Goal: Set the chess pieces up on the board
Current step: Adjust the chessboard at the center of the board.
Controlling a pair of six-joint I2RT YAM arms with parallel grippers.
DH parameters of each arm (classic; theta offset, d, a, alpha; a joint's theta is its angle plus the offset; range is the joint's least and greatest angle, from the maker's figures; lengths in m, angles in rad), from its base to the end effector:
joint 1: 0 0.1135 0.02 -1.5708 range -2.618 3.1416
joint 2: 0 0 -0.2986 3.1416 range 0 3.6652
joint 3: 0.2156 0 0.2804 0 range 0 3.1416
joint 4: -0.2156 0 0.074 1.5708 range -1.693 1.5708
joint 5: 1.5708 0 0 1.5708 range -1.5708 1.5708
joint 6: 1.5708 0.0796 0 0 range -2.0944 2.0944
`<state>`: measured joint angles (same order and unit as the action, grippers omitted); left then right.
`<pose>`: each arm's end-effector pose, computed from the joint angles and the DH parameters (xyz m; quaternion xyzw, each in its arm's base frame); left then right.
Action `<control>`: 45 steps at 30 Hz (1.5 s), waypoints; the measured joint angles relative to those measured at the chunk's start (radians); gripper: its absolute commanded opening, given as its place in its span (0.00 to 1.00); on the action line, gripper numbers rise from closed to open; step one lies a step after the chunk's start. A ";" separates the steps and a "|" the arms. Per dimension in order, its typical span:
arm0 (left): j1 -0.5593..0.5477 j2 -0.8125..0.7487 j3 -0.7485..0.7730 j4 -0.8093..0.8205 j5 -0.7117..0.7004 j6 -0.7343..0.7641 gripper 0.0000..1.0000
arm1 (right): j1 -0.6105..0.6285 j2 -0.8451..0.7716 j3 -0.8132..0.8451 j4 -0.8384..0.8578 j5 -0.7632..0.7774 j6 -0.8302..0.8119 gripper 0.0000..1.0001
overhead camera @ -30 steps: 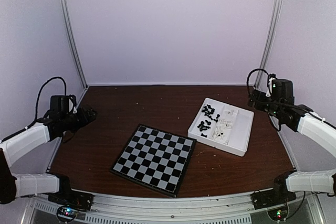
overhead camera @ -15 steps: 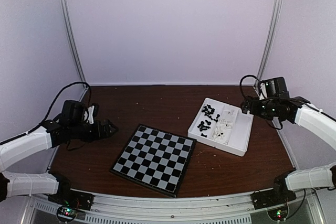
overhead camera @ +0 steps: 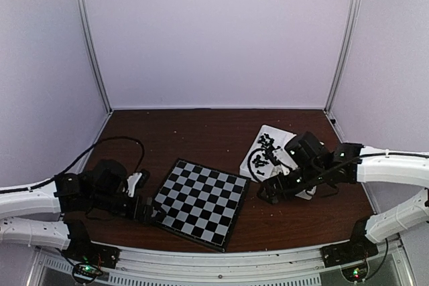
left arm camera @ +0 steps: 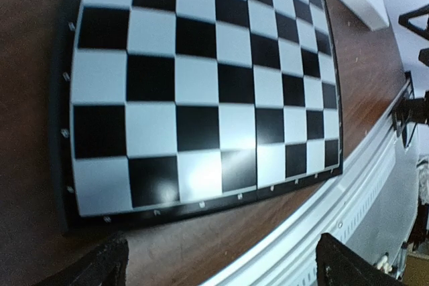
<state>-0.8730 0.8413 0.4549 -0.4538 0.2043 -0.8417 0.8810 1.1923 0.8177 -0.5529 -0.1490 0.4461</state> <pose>0.1153 -0.1626 0.1753 0.0510 0.9285 -0.3310 0.1606 0.1679 0.2221 0.2244 -0.2271 0.9187 0.2498 0.2049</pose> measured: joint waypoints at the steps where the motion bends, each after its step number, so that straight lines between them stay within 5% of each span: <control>1: -0.037 0.000 -0.011 -0.005 -0.010 -0.018 0.98 | 0.029 0.015 -0.013 0.016 -0.003 0.007 0.99; 7: -0.165 0.008 -0.090 -0.003 -0.060 -0.109 0.97 | 0.127 0.152 -0.070 0.114 -0.033 0.033 0.99; 23: -0.164 0.110 -0.216 0.400 -0.115 -0.257 0.98 | 0.162 0.476 0.033 0.394 -0.116 0.039 0.99; 35: 0.195 0.324 -0.128 0.519 -0.064 -0.199 0.97 | 0.073 0.652 0.227 0.442 -0.117 0.048 0.99; 45: 0.258 0.594 0.001 0.716 -0.013 -0.151 0.98 | 0.008 0.646 0.258 0.448 -0.109 0.047 0.99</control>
<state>-0.6147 1.4357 0.4561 0.2619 0.1913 -0.9924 0.8894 1.8385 1.0756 -0.1051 -0.2584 0.4927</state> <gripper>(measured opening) 0.976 0.983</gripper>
